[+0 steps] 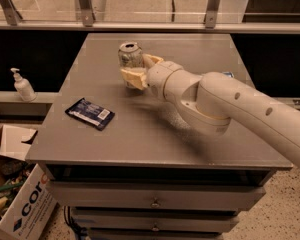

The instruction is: Move 7up can near redbull can

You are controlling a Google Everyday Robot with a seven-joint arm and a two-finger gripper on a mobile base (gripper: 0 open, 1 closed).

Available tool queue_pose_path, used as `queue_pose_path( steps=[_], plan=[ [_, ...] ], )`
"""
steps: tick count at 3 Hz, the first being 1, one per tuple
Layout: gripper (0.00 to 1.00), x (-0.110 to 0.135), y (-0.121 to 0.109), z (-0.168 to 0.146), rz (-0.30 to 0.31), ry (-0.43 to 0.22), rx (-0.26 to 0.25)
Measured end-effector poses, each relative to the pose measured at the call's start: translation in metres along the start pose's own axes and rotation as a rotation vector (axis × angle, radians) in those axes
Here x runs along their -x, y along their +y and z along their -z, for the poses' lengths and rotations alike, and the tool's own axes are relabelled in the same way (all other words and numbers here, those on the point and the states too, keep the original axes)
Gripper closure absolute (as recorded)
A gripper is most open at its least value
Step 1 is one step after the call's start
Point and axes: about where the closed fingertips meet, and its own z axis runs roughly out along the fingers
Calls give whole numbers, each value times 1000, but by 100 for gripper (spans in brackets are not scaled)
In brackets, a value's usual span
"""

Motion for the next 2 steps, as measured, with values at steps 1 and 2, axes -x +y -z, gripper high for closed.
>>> queue_pose_path(
  steps=[1, 2],
  plan=[
    [100, -10, -15, 26, -22, 2, -1],
    [100, -14, -22, 52, -51, -10, 0]
  ],
)
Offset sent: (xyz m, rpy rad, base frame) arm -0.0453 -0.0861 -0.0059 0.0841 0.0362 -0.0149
